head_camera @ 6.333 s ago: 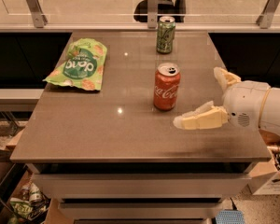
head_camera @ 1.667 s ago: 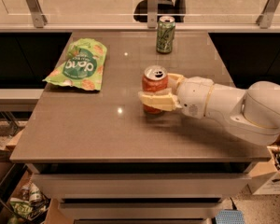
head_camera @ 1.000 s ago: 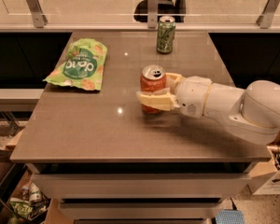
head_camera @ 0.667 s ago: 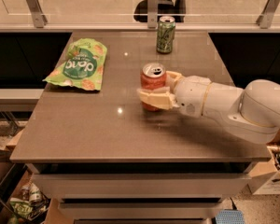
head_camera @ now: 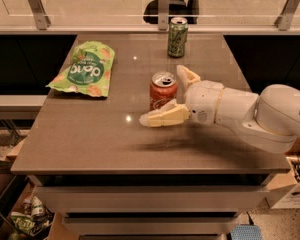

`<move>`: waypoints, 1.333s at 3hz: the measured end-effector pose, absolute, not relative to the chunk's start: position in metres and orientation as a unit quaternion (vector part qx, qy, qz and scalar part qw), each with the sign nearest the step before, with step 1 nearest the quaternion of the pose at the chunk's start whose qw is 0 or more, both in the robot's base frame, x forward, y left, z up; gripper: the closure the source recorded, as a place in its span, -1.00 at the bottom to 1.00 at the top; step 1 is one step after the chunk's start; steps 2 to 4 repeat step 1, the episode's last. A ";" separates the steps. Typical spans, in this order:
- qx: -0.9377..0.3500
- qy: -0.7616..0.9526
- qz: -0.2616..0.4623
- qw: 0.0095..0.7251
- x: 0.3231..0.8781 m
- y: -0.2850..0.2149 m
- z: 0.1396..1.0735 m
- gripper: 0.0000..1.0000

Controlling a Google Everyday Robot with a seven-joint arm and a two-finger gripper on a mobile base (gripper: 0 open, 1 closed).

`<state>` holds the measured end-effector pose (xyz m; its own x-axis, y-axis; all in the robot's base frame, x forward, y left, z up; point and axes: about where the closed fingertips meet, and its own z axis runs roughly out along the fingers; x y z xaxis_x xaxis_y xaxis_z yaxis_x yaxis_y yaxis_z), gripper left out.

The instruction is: Place coke can upright

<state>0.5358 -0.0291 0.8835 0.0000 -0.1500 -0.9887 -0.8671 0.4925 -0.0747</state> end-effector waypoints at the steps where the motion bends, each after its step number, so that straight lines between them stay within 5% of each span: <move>1: -0.399 0.637 0.307 0.584 0.536 -0.029 0.884 -1.00; 4: -0.399 0.637 0.307 0.584 0.536 -0.029 0.884 -1.00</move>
Offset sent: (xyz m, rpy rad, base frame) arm 0.0000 0.0000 0.0000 0.0000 0.0000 0.0000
